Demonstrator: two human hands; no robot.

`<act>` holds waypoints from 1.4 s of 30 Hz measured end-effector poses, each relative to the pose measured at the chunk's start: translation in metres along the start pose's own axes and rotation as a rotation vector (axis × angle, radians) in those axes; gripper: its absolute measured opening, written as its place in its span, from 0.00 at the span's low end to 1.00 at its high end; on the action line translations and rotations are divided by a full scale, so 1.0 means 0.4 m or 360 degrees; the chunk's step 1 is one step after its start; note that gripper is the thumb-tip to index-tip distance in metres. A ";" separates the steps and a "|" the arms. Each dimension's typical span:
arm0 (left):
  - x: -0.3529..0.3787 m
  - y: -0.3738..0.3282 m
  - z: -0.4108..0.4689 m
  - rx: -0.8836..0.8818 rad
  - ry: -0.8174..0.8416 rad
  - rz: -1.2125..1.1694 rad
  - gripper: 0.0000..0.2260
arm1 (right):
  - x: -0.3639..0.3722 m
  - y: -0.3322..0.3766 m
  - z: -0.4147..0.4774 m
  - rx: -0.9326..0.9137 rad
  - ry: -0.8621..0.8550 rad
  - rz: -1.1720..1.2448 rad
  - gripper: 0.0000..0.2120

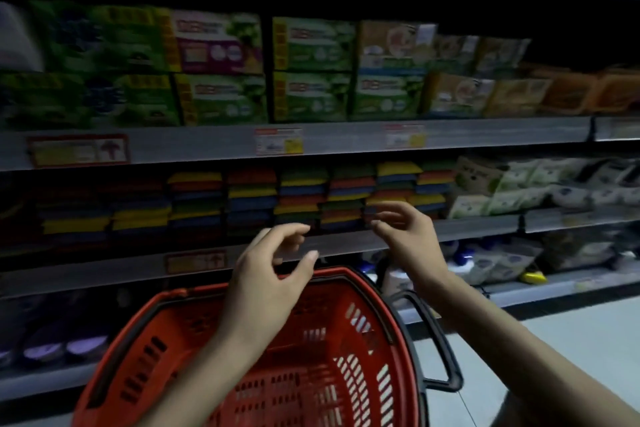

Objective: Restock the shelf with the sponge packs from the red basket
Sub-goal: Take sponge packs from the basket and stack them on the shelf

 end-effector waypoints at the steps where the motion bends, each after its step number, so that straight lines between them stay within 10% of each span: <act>1: 0.035 -0.016 0.030 0.0026 0.0021 0.0041 0.13 | -0.031 -0.025 0.017 0.0093 -0.0031 0.0075 0.10; 15: 0.444 -0.119 0.337 -0.0030 0.0105 0.0393 0.14 | -0.302 -0.242 0.147 0.0525 -0.0633 0.1314 0.07; 42: 0.521 -0.114 0.417 -0.0028 -0.0009 0.0689 0.16 | -0.346 -0.272 0.265 0.0564 -0.0752 0.1095 0.08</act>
Point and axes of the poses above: each hand's wrist, its own z-axis towards the middle knuckle, its own x-axis out of the palm, y = z × x, the point moved 5 cm from there along z, towards the middle knuckle, and after that the axes turned 14 degrees about y, right-handed, at the moved point
